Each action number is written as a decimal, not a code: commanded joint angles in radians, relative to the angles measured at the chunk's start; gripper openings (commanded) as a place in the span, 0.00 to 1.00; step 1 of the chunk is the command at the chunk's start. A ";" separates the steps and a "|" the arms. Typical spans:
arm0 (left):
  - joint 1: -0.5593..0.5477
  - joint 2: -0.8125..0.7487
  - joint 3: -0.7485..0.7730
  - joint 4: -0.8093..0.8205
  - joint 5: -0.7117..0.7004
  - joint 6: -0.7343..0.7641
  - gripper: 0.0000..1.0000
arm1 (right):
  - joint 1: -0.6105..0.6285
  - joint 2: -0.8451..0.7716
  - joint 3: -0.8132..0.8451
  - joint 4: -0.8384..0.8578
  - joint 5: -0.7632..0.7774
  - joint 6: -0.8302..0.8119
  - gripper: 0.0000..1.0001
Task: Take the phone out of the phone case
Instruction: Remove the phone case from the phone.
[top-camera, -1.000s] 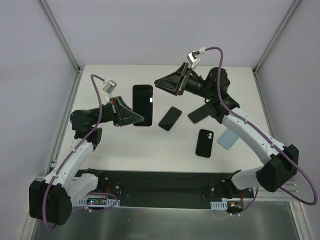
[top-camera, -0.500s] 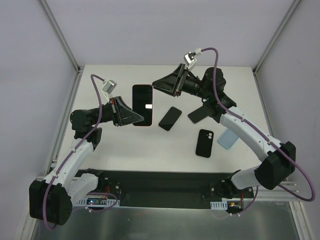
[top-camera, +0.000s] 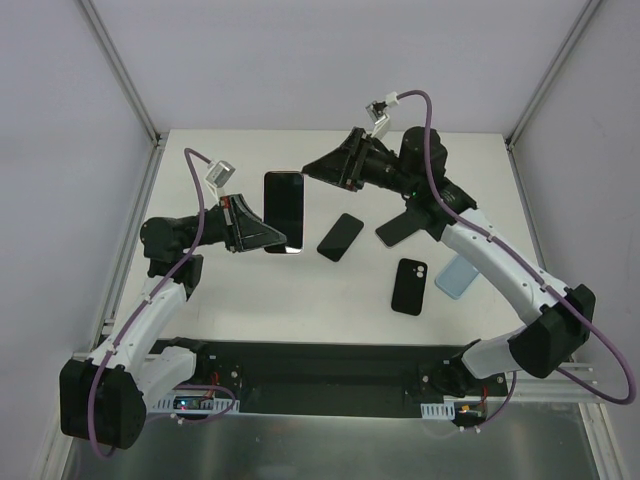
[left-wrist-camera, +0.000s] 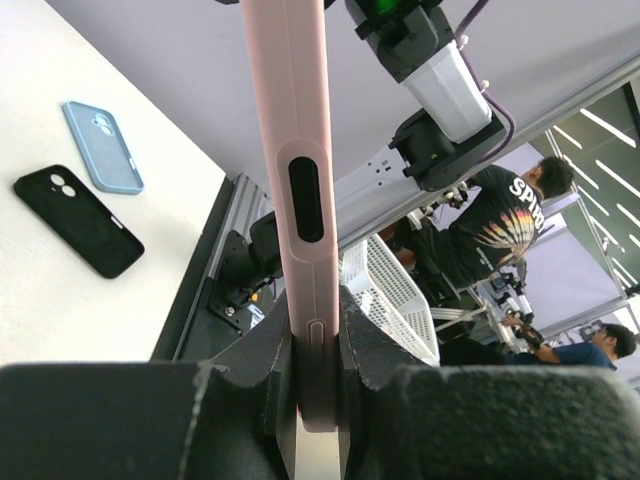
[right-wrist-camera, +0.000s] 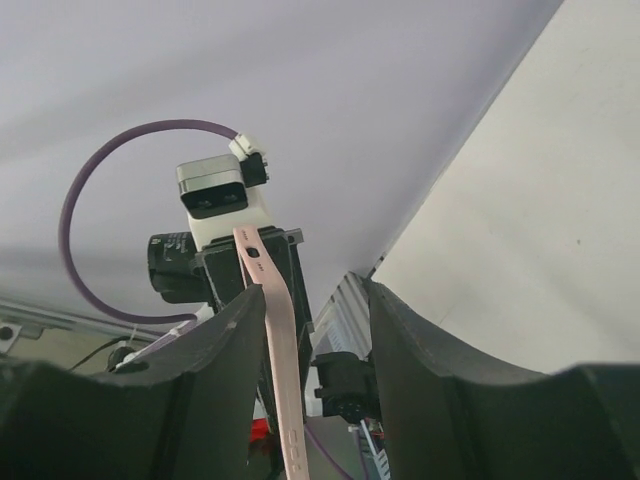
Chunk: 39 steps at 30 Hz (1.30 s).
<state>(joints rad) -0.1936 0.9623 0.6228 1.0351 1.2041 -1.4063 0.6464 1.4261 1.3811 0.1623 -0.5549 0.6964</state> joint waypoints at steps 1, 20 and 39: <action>-0.004 -0.019 0.040 0.143 -0.029 0.013 0.00 | 0.078 0.036 0.025 -0.331 0.024 -0.184 0.47; -0.004 -0.020 0.046 0.157 -0.018 0.015 0.00 | 0.114 0.134 0.030 -0.408 -0.074 -0.269 0.45; -0.003 0.035 0.067 0.244 0.003 -0.037 0.00 | 0.174 0.126 -0.105 -0.155 -0.346 -0.241 0.50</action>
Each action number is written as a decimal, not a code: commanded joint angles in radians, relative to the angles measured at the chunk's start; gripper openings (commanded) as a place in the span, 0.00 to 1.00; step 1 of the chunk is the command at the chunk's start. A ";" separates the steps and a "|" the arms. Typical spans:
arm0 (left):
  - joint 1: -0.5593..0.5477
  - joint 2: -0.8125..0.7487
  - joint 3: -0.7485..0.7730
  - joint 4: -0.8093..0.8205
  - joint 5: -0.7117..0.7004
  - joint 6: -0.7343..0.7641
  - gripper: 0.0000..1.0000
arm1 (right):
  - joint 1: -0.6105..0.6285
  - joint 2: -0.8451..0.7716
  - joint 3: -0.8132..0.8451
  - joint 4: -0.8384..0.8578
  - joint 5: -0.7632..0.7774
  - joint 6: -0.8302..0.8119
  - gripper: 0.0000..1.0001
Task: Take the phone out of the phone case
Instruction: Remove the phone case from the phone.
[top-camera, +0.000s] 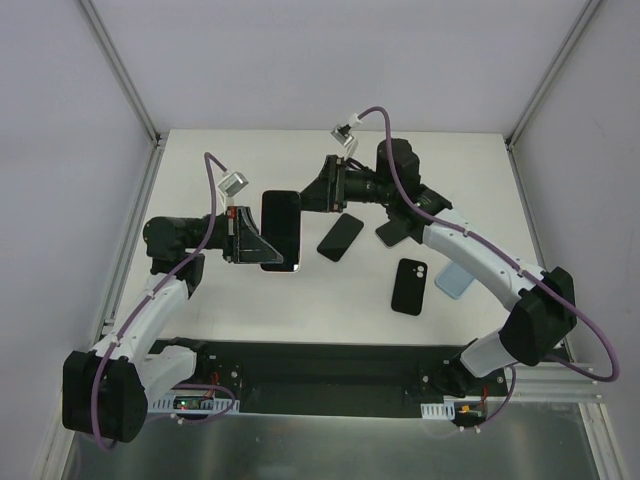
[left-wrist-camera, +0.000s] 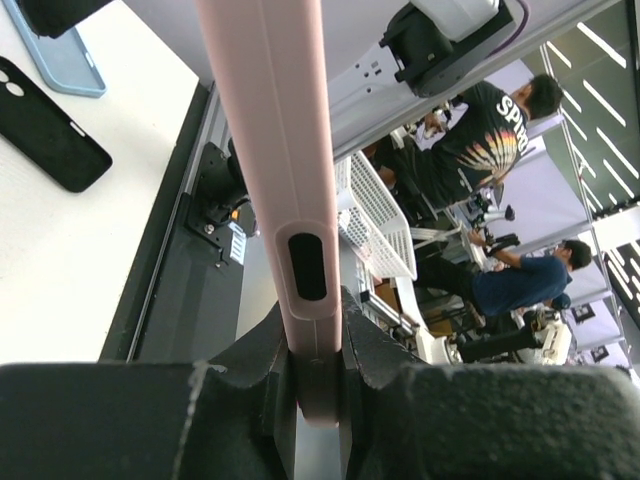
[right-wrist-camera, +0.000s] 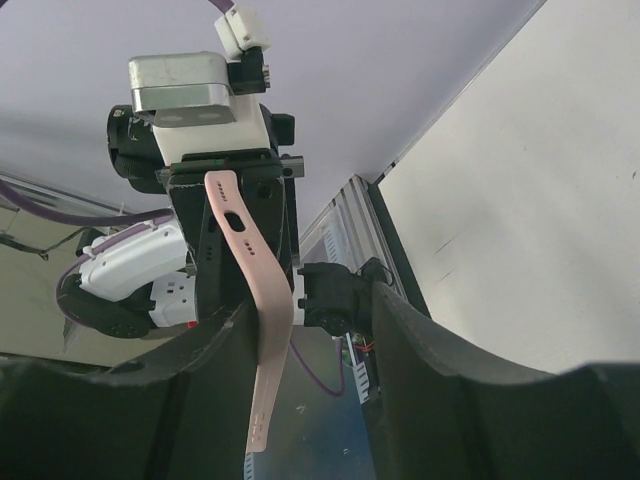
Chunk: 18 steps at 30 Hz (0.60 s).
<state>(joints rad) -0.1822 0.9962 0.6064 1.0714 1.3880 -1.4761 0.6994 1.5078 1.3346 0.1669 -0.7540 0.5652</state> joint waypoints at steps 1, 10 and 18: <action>-0.014 0.004 0.085 0.209 -0.181 0.028 0.00 | 0.127 0.046 -0.064 -0.159 -0.145 -0.110 0.50; -0.014 0.027 0.092 0.246 -0.181 0.007 0.00 | 0.198 0.074 -0.071 -0.043 -0.162 -0.053 0.43; -0.014 0.061 0.092 0.288 -0.182 -0.015 0.00 | 0.226 0.049 -0.066 -0.029 -0.156 -0.053 0.14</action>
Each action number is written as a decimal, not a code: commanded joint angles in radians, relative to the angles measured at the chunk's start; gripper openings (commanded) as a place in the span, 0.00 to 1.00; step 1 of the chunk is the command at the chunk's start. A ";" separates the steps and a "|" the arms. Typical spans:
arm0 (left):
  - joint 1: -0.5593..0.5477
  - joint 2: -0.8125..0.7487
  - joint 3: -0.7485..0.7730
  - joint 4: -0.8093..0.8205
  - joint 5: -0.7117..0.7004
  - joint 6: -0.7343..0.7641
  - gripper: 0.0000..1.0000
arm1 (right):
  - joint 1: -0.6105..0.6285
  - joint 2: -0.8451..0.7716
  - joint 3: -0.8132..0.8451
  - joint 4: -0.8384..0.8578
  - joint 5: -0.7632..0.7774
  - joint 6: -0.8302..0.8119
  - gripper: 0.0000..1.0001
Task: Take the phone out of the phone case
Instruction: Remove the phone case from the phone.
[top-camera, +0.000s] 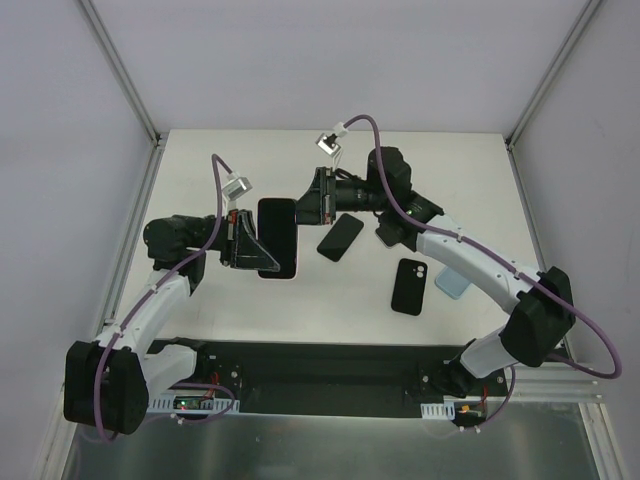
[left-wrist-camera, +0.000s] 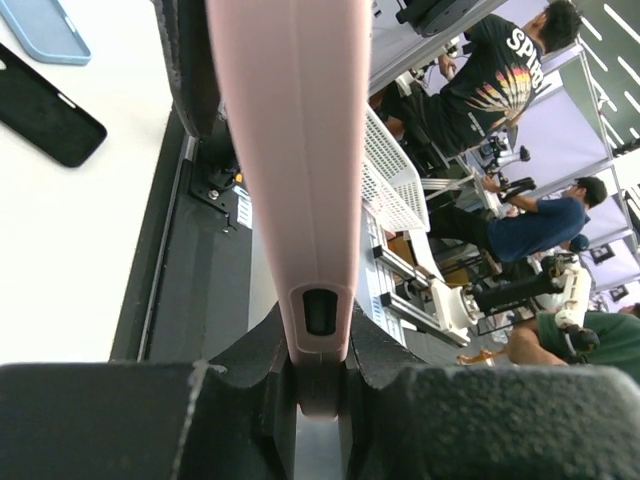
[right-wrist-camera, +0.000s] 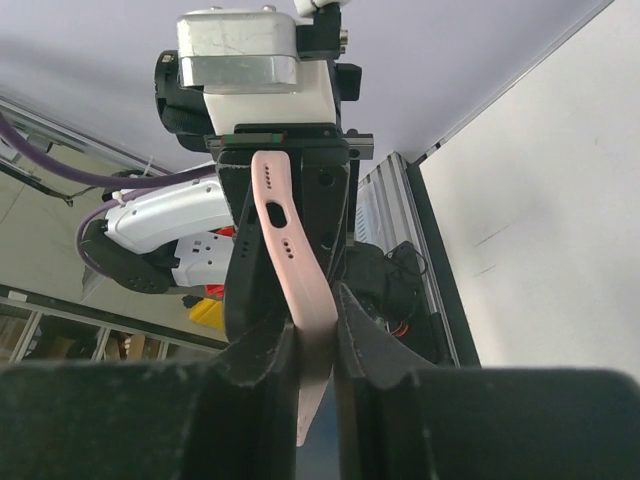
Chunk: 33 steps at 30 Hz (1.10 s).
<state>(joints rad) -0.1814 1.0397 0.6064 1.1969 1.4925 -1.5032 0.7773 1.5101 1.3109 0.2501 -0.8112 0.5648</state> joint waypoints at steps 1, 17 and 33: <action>-0.015 0.017 0.090 0.158 -0.285 0.012 0.00 | 0.148 0.044 -0.042 -0.114 -0.095 -0.049 0.05; -0.003 -0.093 0.130 -0.477 -0.307 0.418 0.19 | 0.071 0.045 -0.007 -0.595 0.409 -0.074 0.01; 0.151 -0.136 0.139 -1.175 -0.419 0.808 0.98 | 0.028 0.082 -0.007 -0.744 0.573 -0.088 0.01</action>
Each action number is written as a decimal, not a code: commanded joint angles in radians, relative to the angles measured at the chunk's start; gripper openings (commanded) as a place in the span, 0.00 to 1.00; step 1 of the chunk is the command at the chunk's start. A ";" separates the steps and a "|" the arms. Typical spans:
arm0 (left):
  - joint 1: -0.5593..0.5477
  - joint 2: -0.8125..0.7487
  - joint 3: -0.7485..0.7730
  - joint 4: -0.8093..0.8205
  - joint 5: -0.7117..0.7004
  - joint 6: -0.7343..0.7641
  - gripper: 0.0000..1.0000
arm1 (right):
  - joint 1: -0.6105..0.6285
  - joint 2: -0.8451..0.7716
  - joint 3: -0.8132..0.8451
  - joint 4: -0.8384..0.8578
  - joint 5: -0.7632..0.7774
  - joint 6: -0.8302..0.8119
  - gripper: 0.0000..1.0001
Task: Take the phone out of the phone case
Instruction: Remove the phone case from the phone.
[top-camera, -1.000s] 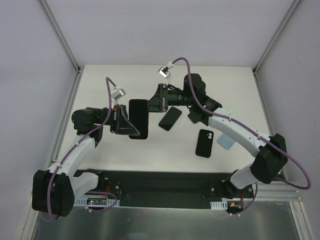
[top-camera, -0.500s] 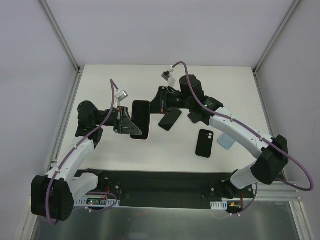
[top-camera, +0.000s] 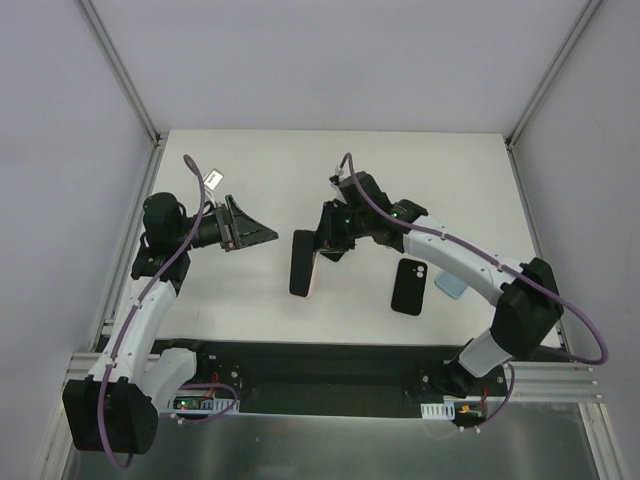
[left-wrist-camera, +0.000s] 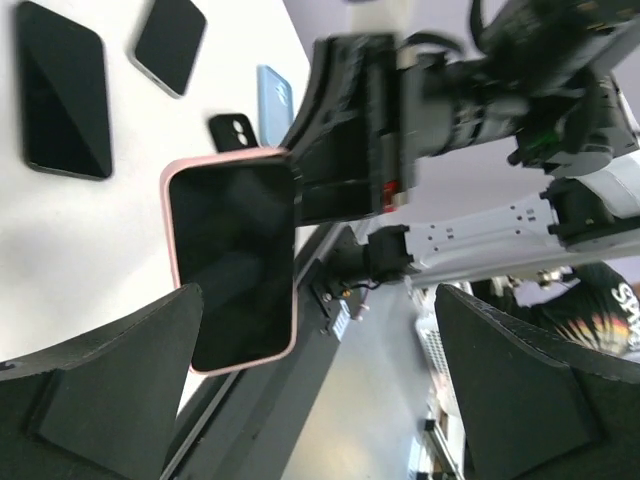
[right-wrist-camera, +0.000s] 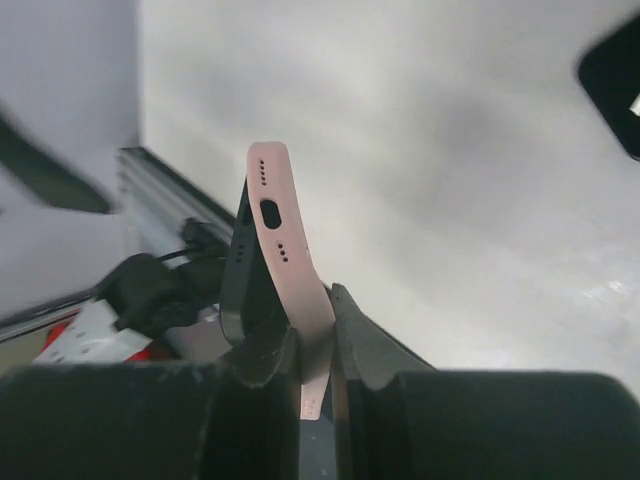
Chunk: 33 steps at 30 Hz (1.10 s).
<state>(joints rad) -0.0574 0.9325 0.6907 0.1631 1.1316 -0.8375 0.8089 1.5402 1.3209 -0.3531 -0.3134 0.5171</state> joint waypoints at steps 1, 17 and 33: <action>0.027 -0.021 0.052 -0.157 -0.081 0.149 0.99 | 0.006 0.061 -0.012 -0.158 0.091 -0.043 0.01; -0.163 0.248 0.016 -0.303 -0.420 0.057 0.98 | 0.099 0.313 0.178 -0.273 0.163 0.008 0.01; -0.231 0.335 0.039 -0.358 -0.590 -0.072 0.95 | 0.108 0.425 0.284 -0.340 0.214 0.052 0.01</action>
<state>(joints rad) -0.2741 1.2598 0.6884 -0.1661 0.5987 -0.8753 0.9058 1.9491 1.5410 -0.6693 -0.1120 0.5362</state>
